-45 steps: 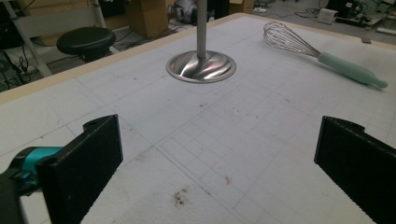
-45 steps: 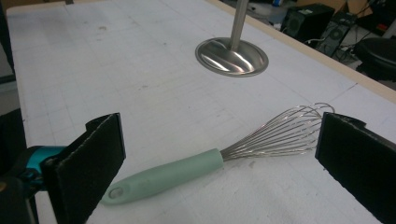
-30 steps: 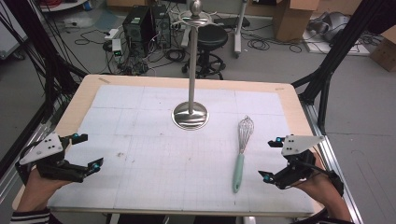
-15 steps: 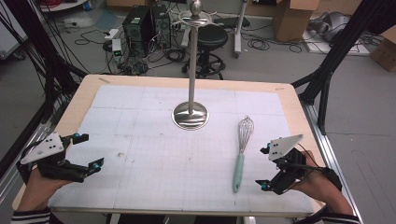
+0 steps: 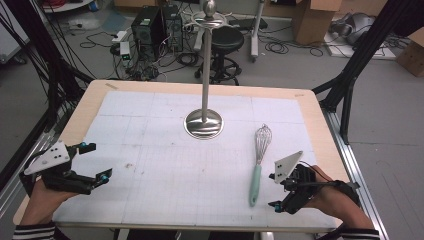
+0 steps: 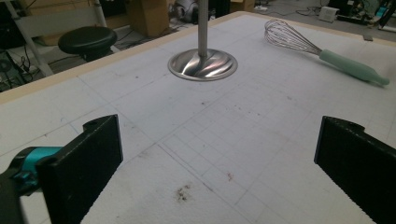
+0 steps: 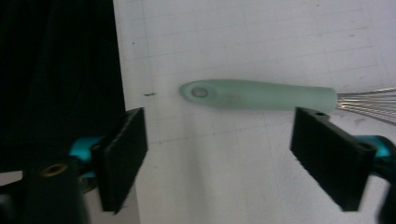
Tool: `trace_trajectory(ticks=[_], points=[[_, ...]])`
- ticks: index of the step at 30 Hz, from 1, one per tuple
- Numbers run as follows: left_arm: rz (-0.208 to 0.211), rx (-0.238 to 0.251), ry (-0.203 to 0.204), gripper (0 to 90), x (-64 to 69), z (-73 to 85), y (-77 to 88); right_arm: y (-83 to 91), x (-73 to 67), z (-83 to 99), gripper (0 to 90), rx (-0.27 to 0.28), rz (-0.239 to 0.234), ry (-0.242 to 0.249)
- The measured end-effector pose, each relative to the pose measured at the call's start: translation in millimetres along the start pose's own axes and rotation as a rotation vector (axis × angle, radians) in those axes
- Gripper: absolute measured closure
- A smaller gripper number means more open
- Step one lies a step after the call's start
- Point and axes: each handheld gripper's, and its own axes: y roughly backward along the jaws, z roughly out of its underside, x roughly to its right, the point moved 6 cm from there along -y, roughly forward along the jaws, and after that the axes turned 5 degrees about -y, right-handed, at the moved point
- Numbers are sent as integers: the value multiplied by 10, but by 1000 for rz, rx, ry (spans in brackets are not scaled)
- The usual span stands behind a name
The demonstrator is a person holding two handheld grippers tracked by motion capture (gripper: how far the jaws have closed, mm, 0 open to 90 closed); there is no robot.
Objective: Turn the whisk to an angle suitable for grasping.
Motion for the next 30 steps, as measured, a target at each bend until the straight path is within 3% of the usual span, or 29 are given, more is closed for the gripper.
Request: trace_trajectory(ticks=[2, 9, 13, 14, 21, 25, 30], points=[[1, 2, 2, 17, 4, -2, -2, -16, -14, -3, 222, -14, -5, 14], [0, 2, 2, 17, 0, 0, 1, -84, -69, 29, 453, -76, -58, 54], [2, -1, 2, 17, 3, 1, -2, -137, -91, 27, 531, -103, -48, 73], [3, -2, 5, 17, 7, 2, -7, -178, -107, 15, 613, -115, -46, 54], [2, -1, 8, 17, 6, 2, -12, -294, -147, -21, 819, -152, -37, 17], [2, 0, 8, 17, 4, 3, -8, -368, -168, -19, 890, -190, -42, 10], [2, -1, 8, 17, 3, 4, -6, -463, -189, -21, 897, -219, -38, -6]])
